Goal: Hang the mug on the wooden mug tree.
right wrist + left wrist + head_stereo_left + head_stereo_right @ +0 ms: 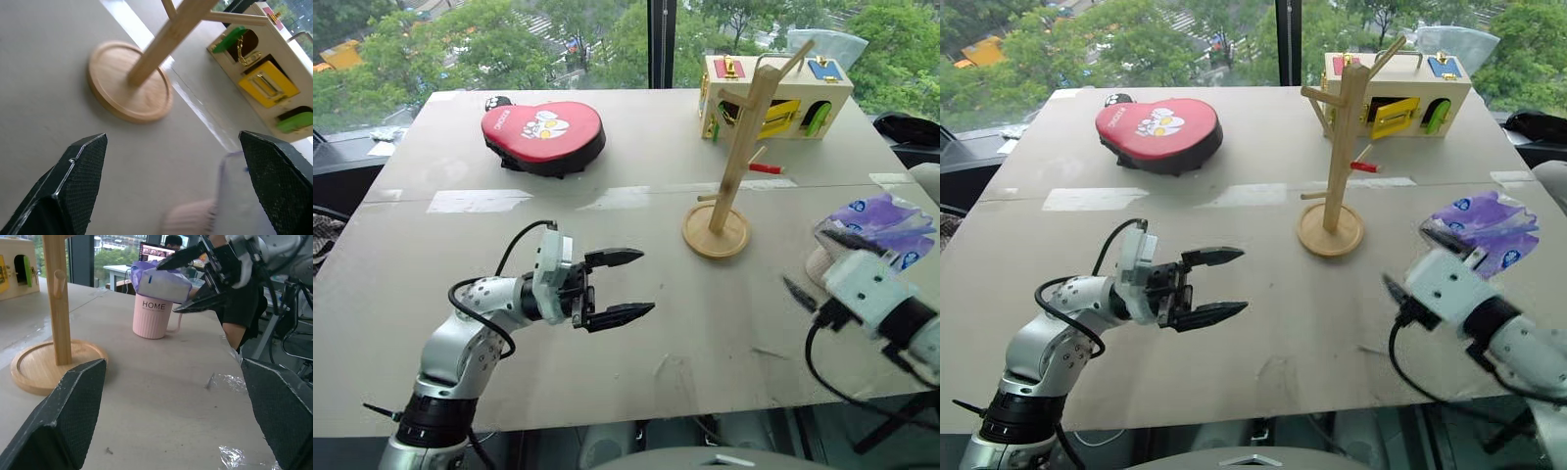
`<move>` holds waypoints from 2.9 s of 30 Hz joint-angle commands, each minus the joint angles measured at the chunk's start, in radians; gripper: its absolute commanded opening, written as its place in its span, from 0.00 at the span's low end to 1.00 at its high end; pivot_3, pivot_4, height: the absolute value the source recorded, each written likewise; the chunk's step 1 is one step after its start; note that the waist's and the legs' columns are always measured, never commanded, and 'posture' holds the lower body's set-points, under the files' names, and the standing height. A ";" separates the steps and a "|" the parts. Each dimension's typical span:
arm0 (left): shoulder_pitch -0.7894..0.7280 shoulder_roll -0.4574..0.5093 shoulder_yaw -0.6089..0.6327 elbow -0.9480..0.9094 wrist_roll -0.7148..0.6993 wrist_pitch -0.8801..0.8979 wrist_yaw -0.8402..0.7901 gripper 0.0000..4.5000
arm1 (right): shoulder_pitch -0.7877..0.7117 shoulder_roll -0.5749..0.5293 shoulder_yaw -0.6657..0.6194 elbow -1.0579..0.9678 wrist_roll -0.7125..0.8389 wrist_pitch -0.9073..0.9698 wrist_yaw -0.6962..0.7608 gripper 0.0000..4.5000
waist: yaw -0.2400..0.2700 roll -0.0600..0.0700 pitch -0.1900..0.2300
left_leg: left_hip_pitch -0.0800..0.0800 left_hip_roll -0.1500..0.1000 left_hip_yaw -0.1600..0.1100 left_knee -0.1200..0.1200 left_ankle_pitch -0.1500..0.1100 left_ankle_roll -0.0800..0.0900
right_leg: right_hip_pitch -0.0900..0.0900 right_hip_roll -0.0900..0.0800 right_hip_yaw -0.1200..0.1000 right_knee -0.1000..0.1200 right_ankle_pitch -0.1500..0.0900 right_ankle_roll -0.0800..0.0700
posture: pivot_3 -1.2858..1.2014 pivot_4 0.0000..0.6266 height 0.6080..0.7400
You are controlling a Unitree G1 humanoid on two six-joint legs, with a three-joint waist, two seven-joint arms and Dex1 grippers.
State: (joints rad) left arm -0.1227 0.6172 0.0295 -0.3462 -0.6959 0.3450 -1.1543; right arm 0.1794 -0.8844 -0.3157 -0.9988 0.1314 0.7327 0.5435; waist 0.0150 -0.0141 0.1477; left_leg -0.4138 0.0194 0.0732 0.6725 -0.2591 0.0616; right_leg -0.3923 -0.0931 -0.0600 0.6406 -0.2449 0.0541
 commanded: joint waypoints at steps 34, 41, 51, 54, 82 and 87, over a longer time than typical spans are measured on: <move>0.059 -0.006 -0.040 -0.184 0.016 0.016 0.081 1.00 | 0.106 -0.154 -0.091 0.052 -0.241 -0.002 0.191 0.03 | 0.000 -0.002 0.000 | 0.000 0.001 -0.001 -0.001 0.000 0.000 | 0.000 0.001 0.000 -0.001 0.000 0.000 | 0.52 0.24 1.00; 0.020 -0.004 -0.019 -0.074 0.019 -0.025 0.010 1.00 | 0.008 -0.140 -0.164 0.056 -0.209 0.058 0.218 0.03 | 0.000 -0.002 0.000 | 0.000 0.001 -0.001 0.000 0.000 0.000 | 0.001 0.001 0.000 -0.001 0.000 0.000 | 0.52 0.24 1.00; 0.054 -0.007 -0.012 -0.102 0.016 -0.052 0.005 1.00 | -0.124 -0.214 -0.235 0.462 -0.284 -0.124 0.155 0.03 | -0.001 -0.002 0.000 | 0.000 0.001 0.001 0.000 0.000 0.000 | 0.000 0.001 0.001 -0.001 0.000 0.000 | 0.52 0.24 1.00; 0.072 -0.008 -0.004 -0.127 0.016 -0.055 0.021 1.00 | -0.180 -0.208 -0.208 0.597 -0.269 -0.195 0.132 0.03 | -0.002 -0.001 0.001 | 0.000 0.001 0.001 0.000 0.000 0.000 | 0.000 0.001 0.001 -0.001 0.000 0.000 | 0.52 0.24 1.00; 0.070 -0.026 -0.034 -0.165 0.026 -0.039 0.112 1.00 | -0.209 -0.116 -0.195 0.973 -0.057 -0.429 0.199 0.61 | 0.000 0.005 0.000 | 0.001 0.002 0.003 0.000 0.000 0.000 | 0.001 0.003 0.003 0.000 0.000 0.000 | 0.52 0.24 1.00; 0.090 -0.016 -0.022 -0.179 0.016 -0.035 0.104 1.00 | 0.052 -0.016 -0.503 0.571 0.221 -0.047 0.346 0.81 | 0.006 0.005 0.000 | 0.001 0.002 0.000 -0.001 0.000 0.000 | 0.001 0.003 0.001 0.000 0.000 0.000 | 0.52 0.24 1.00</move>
State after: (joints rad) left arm -0.0370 0.5932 -0.0073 -0.4951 -0.6624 0.3185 -1.0437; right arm 0.1744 -0.9290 -0.7052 -0.2699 0.2514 0.5494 0.8489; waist 0.0209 -0.0091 0.1479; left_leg -0.4131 0.0217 0.0729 0.6716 -0.2590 0.0612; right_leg -0.3907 -0.0903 -0.0589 0.6397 -0.2448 0.0541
